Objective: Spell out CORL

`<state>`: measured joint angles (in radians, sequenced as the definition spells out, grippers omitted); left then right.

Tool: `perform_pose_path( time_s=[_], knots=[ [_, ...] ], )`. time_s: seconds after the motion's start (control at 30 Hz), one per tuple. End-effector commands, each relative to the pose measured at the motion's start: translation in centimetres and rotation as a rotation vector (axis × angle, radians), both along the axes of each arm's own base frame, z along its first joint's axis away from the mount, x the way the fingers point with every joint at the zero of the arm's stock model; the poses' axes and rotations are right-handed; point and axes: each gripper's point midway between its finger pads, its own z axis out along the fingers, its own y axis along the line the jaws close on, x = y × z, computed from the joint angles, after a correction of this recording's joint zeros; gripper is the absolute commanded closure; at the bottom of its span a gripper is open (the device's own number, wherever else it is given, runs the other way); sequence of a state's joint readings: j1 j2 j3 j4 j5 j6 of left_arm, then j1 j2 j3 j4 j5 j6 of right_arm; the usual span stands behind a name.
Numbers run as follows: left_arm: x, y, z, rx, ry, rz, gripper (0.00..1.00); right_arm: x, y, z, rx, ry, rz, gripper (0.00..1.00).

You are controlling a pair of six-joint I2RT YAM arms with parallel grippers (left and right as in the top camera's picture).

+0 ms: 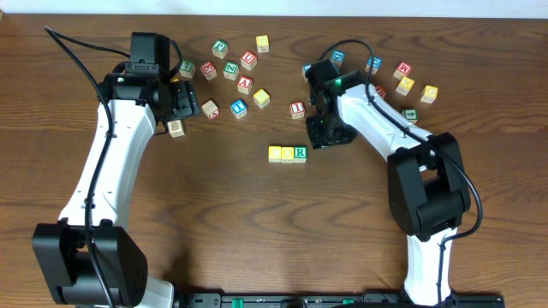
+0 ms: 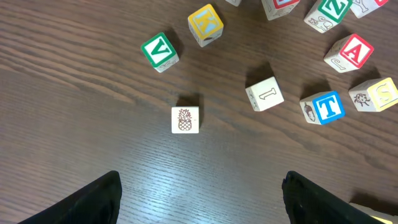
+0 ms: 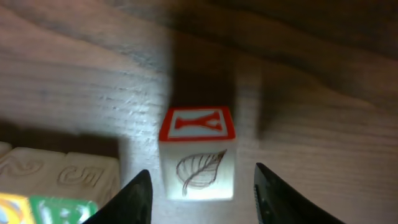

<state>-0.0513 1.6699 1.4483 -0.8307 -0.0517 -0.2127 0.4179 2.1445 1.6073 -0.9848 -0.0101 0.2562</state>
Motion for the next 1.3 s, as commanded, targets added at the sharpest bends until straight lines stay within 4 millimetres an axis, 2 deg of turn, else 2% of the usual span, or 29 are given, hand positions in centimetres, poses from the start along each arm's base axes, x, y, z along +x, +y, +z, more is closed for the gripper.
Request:
perform_pose_path(
  time_s=[0.0,0.13,0.5,0.83,1.0,1.27],
  knots=[
    [0.5,0.2,0.7,0.004,-0.020,0.014,0.18,-0.2,-0.6,-0.6,-0.026,-0.007,-0.047,0.55],
    [0.5,0.2,0.7,0.004,-0.020,0.014,0.18,-0.4,-0.6,-1.2,-0.026,-0.010,-0.054,0.58],
    [0.5,0.2,0.7,0.004,-0.020,0.014,0.18,0.4,-0.3,-1.1,-0.010,-0.042,-0.061,0.68],
    [0.5,0.2,0.7,0.004,-0.020,0.014,0.18,-0.5,-0.7,-1.0,-0.024,-0.001,-0.088,0.80],
    [0.5,0.2,0.7,0.004,-0.020,0.014,0.18,-1.4,-1.1,0.1,-0.043,0.038,-0.088,0.81],
    [0.5,0.2,0.7,0.004,-0.020,0.015,0.18,-4.1,-1.1,3.9,-0.037,0.175,-0.038,0.82]
  ],
)
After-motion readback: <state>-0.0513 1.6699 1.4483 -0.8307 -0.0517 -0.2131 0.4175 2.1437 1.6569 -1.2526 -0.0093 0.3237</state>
